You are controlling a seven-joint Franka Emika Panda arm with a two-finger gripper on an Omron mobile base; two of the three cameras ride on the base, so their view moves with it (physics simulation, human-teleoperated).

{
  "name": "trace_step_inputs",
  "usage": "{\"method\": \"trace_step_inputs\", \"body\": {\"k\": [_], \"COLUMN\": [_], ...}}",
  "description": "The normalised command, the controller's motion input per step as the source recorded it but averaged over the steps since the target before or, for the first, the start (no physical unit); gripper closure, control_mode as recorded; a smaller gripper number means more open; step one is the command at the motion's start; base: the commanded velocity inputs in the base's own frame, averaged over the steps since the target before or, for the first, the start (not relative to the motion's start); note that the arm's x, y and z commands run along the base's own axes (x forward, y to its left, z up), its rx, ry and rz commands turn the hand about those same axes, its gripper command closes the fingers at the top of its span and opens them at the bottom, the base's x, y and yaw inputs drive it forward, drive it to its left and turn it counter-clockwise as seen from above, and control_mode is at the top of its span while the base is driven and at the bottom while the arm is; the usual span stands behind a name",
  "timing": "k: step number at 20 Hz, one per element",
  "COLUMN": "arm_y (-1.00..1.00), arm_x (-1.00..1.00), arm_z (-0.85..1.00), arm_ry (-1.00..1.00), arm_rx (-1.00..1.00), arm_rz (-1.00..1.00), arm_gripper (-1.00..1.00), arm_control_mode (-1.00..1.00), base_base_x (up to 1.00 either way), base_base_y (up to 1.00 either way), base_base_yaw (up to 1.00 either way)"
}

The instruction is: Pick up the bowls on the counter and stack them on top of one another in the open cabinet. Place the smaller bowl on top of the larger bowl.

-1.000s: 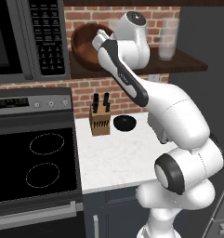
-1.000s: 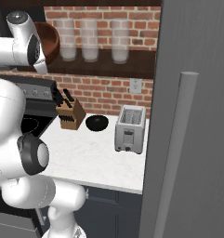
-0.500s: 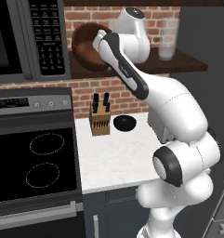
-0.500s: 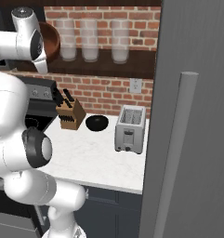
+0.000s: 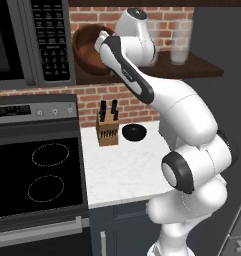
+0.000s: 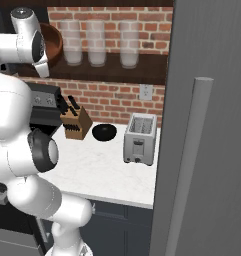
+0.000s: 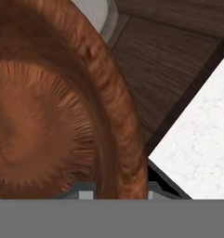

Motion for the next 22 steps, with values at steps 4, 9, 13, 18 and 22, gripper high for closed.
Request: {"method": "trace_step_inputs", "body": {"k": [4,9,13,18,22], "arm_y": [0.00,0.00,0.00,-0.14,-0.33], "arm_x": [0.18,0.06,-0.01,-0.28,-0.53], "arm_z": [0.00,0.00,0.10,0.18,0.03], "arm_ry": [0.00,0.00,-0.04,-0.12,-0.14], "arm_rx": [0.00,0.00,0.00,0.03,0.08], "arm_rz": [0.00,0.00,0.00,0.00,0.00], "arm_gripper": [-1.00,-1.00,-1.00,-1.00,-1.00], "arm_control_mode": [-1.00,-1.00,-1.00,-1.00,-1.00], "base_base_x": [0.00,0.00,0.00,0.00,0.00], "base_base_y": [0.00,0.00,0.00,0.00,0.00], "base_base_yaw": [0.00,0.00,0.00,0.00,0.00]}}
